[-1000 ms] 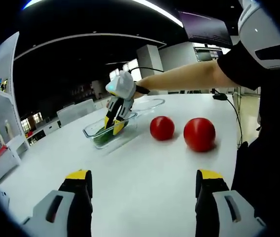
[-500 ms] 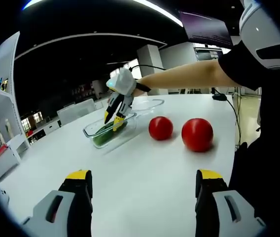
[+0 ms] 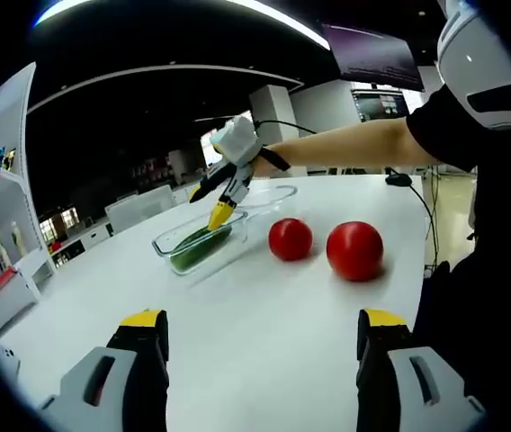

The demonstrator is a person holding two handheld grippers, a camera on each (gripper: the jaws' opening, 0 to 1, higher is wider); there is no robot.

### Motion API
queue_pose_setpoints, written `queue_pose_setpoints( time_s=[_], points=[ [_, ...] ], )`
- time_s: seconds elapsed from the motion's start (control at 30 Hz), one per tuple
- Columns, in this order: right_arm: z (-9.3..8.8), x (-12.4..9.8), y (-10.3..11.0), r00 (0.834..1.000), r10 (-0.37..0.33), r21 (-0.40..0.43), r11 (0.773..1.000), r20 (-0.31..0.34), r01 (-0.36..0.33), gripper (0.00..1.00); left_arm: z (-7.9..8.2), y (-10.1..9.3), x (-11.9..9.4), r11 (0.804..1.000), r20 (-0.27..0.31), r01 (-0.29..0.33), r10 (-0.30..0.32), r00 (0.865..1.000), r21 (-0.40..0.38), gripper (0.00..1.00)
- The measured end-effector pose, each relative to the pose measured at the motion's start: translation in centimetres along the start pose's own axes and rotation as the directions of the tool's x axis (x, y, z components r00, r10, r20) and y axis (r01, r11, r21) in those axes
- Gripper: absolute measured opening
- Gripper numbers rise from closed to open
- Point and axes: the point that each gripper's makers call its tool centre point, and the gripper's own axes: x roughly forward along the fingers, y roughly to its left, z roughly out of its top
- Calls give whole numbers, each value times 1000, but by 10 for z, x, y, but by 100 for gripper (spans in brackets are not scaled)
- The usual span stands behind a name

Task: Sort the scattered tomatoes and cucumbers on the table and place them into their respective storage containers

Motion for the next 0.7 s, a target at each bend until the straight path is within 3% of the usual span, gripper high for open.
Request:
queue_pose_setpoints(
  time_s=[0.1,0.37,0.57,0.7],
  points=[
    [5,-14,6,999,-6,54,999,44,4,83,1,0,0,1000,1,0,0,1000,4,86],
    [18,-57,15,989,-30,210,978,145,-2,88,10,0,2,1000,16,1,-1,1000,19,86],
    [18,-100,36,987,-60,238,971,147,24,97,16,2,5,1000,30,8,-9,1000,23,86],
    [10,-131,50,985,-134,203,973,111,110,97,20,2,8,1000,41,16,-16,999,22,86]
  ],
)
